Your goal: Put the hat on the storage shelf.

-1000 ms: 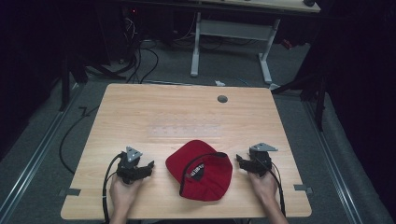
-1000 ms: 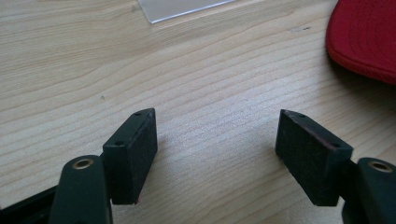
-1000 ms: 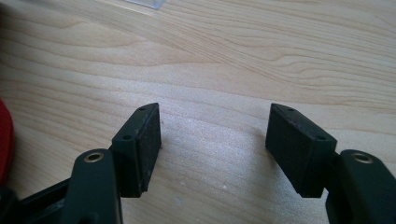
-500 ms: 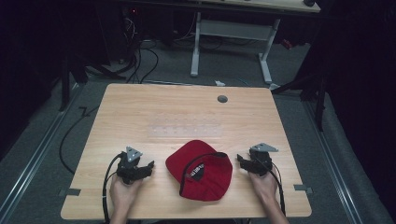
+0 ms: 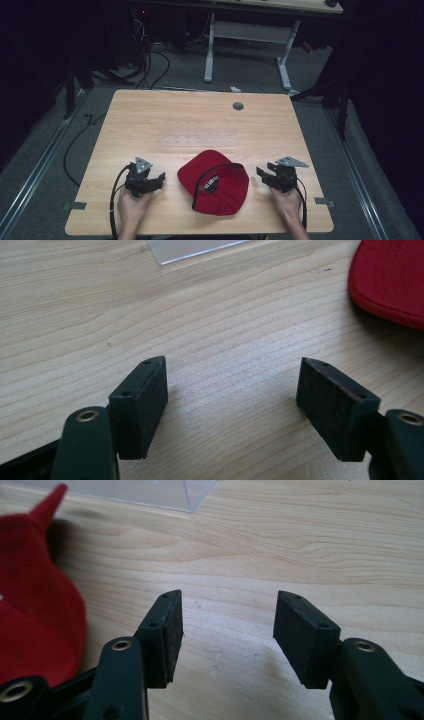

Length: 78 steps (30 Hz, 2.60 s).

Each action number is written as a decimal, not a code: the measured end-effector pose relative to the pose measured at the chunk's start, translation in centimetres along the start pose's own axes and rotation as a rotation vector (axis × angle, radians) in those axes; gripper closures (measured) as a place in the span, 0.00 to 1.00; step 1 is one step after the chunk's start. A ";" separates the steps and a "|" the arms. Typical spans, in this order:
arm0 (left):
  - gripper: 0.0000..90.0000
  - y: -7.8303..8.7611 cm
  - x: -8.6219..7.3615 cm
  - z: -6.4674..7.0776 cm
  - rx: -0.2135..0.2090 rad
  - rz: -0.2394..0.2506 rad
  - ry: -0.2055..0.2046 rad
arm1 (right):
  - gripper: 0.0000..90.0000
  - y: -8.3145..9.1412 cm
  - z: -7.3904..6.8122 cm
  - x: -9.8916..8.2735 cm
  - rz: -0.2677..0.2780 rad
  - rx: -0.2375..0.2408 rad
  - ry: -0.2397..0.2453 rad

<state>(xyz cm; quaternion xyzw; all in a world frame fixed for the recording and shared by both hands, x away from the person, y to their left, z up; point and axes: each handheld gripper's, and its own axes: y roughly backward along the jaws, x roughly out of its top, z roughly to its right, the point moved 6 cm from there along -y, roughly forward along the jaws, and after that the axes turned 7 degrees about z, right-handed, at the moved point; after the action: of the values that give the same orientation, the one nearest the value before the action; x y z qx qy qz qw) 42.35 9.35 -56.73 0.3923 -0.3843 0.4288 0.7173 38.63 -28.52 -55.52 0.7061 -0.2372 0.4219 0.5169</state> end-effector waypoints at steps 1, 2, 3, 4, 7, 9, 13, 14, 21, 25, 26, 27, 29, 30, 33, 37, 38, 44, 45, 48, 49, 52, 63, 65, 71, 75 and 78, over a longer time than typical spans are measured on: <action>0.32 0.0 0.0 0.0 0.001 0.000 0.000 | 0.51 0.3 -0.1 0.1 0.007 0.007 -0.001; 0.32 0.0 0.0 0.0 0.000 0.000 0.000 | 0.50 0.7 -0.2 0.3 0.022 0.023 -0.002; 0.32 0.0 0.0 0.0 0.000 0.000 0.000 | 0.50 1.0 -0.4 0.5 0.032 0.033 -0.004; 0.32 0.0 0.0 0.0 -0.001 0.000 0.001 | 0.48 1.6 -0.6 0.8 0.042 0.052 -0.001; 0.32 0.0 0.0 0.0 -0.001 0.000 0.001 | 0.46 2.1 -1.1 1.2 0.057 0.079 0.000; 0.32 0.0 0.0 0.0 -0.002 -0.001 0.001 | 0.45 2.4 -1.6 1.5 0.066 0.111 0.006; 0.31 0.0 0.0 0.0 -0.001 -0.001 0.000 | 0.40 3.2 -3.7 2.8 0.101 0.213 0.021; 0.31 0.0 0.0 0.0 -0.001 -0.001 -0.001 | 0.40 3.2 -3.7 2.8 0.101 0.213 0.021; 0.31 0.0 0.0 0.0 0.000 0.001 0.000 | 0.34 0.9 -5.9 3.4 0.044 0.290 0.051; 0.31 0.0 0.0 0.0 0.000 0.000 0.000 | 0.33 -1.4 -6.4 2.9 -0.015 0.304 0.052; 0.31 0.0 0.0 0.0 0.000 0.001 0.000 | 0.34 -2.0 -6.5 2.7 -0.027 0.314 0.052; 0.31 0.0 0.0 0.0 0.001 0.001 0.000 | 0.35 -2.7 -6.6 2.2 -0.051 0.315 0.055; 0.31 0.0 0.0 0.0 0.001 0.001 0.000 | 0.36 -3.0 -6.6 2.0 -0.060 0.321 0.054; 0.31 0.0 0.0 0.0 0.001 0.000 0.000 | 0.38 -3.3 -6.7 1.9 -0.069 0.325 0.057; 0.31 0.0 0.0 0.1 0.001 0.000 0.002 | 0.48 -3.8 -6.9 1.5 -0.084 0.344 0.049; 0.29 0.0 -0.1 0.1 -0.001 -0.005 -0.003 | 0.63 -4.1 -7.3 1.2 -0.085 0.364 0.072; 0.29 0.0 -0.1 0.1 -0.001 -0.005 -0.002 | 0.75 -4.1 -7.5 1.1 -0.086 0.377 0.092; 0.25 0.0 -0.3 0.3 -0.009 -0.014 -0.009 | 0.91 -3.7 -7.6 1.1 -0.077 0.412 0.097; 0.25 0.0 -0.2 0.3 -0.009 -0.013 -0.008 | 0.92 -3.6 -7.5 1.1 -0.074 0.421 0.099; 0.25 0.1 -0.3 0.3 -0.012 -0.016 -0.009 | 0.94 -3.1 -7.5 1.2 -0.076 0.438 0.089; 0.25 0.1 -0.3 0.3 -0.014 -0.018 -0.009 | 0.94 -2.9 -7.5 1.3 -0.075 0.444 0.087; 0.25 0.3 -0.4 0.5 -0.029 -0.023 -0.015 | 0.94 -2.3 -7.5 1.5 -0.072 0.458 0.071; 0.25 1.4 -0.6 2.3 -0.121 -0.016 -0.043 | 0.95 -0.2 -6.7 3.2 -0.031 0.498 -0.014; 0.25 1.9 -0.4 3.0 -0.149 -0.009 -0.054 | 0.95 0.1 -6.6 3.4 -0.029 0.499 -0.021; 0.24 3.2 -0.2 5.9 -0.252 0.011 -0.110 | 0.95 1.2 -6.2 4.5 -0.008 0.497 -0.044; 0.24 4.0 -0.2 7.8 -0.314 0.013 -0.138 | 0.95 1.5 -6.1 5.1 0.000 0.507 -0.071; 0.23 4.4 -0.5 9.0 -0.356 0.004 -0.168 | 0.95 1.6 -6.0 5.5 -0.005 0.511 -0.086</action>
<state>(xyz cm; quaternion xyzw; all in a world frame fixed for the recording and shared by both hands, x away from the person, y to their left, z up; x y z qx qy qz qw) 36.22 2.58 -52.55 0.2930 -0.5132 0.3214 0.7399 38.18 -22.92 -49.38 0.8316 -0.1428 0.4364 0.3124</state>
